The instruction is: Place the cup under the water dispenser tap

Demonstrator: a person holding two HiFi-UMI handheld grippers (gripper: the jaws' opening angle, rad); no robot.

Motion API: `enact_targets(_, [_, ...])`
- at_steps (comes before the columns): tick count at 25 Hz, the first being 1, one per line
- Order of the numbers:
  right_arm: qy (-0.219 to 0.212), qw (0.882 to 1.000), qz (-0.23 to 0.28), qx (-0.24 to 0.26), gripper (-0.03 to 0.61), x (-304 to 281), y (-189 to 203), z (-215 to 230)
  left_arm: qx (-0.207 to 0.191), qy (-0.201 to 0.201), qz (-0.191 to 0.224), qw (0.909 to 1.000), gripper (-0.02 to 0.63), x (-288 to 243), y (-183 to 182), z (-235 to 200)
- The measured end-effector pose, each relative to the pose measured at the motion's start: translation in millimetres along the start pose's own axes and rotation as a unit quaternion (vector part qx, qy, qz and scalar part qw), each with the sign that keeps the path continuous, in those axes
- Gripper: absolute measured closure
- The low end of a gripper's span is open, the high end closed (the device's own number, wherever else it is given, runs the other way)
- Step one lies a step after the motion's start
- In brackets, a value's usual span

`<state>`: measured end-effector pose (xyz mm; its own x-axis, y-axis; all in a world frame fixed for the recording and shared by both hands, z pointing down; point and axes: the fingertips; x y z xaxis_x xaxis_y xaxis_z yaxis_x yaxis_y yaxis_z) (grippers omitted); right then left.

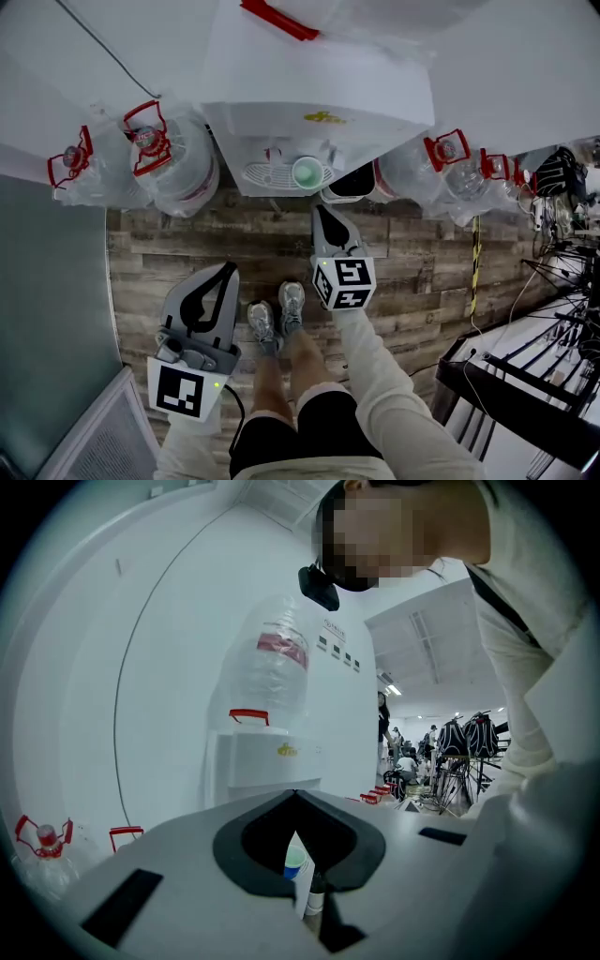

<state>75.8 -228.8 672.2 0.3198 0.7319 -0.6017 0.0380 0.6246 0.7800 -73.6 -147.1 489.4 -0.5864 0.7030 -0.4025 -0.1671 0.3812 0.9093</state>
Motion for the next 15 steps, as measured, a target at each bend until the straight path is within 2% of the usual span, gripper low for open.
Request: enact_targets(15, [0.006,0.999,0.052,0.017,0.569,137,-77,-35,-0.011,0.013,0.027,0.9995,0.608,36,-79,30])
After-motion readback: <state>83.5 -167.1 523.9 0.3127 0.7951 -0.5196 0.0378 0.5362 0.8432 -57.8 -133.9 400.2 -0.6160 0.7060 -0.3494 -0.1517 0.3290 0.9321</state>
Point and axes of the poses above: the fingertips, and each gripper's own axes: x backward along the fingers, z to its right, y out of its underside, and after that the axes turned 12 degrees about -z, right-handed
